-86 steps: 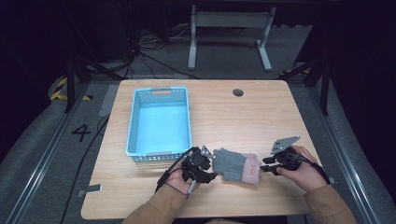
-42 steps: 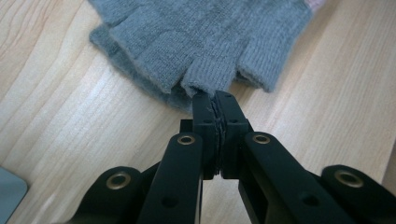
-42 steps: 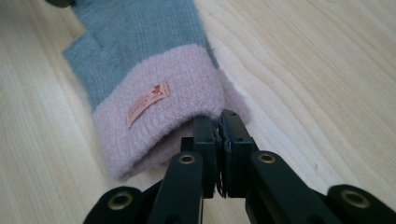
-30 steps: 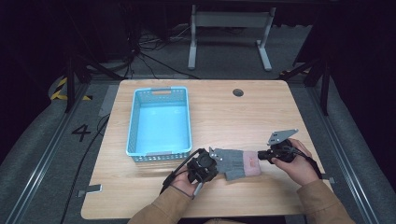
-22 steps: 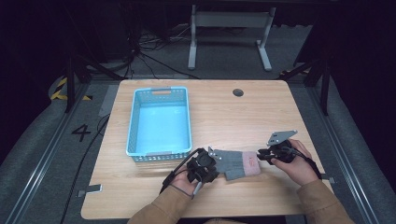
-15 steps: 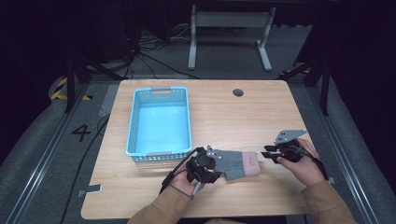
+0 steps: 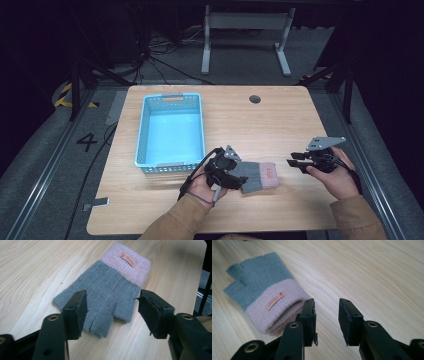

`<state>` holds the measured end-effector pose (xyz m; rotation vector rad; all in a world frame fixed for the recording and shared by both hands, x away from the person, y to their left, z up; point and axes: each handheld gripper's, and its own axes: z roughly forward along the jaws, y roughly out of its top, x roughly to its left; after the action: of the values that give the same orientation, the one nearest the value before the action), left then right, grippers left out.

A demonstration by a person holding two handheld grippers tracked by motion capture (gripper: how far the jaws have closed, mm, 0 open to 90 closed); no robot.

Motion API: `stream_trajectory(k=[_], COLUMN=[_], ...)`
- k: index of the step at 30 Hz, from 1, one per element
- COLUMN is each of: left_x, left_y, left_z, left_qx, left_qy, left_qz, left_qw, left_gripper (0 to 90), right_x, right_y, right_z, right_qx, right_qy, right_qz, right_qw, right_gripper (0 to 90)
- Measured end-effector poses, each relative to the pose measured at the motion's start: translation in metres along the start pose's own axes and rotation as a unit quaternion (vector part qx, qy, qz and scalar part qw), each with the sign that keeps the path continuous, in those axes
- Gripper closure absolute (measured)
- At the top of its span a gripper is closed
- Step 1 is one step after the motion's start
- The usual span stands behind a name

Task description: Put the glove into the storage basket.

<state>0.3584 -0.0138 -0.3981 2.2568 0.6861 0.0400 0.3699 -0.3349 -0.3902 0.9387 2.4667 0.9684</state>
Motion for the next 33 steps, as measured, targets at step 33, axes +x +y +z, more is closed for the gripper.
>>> stream_trajectory(k=[33], left_x=[0.01], left_y=[0.011], left_z=[0.067], left_qx=[0.027], left_qy=[0.001], left_qz=[0.018], left_qw=[0.9995], left_gripper=[15.6], right_x=[-0.003], right_y=[-0.006], right_z=[-0.001], right_qx=[-0.011], right_qy=[0.016], right_qz=[0.025], right_qw=[0.9995], right_gripper=[61.8])
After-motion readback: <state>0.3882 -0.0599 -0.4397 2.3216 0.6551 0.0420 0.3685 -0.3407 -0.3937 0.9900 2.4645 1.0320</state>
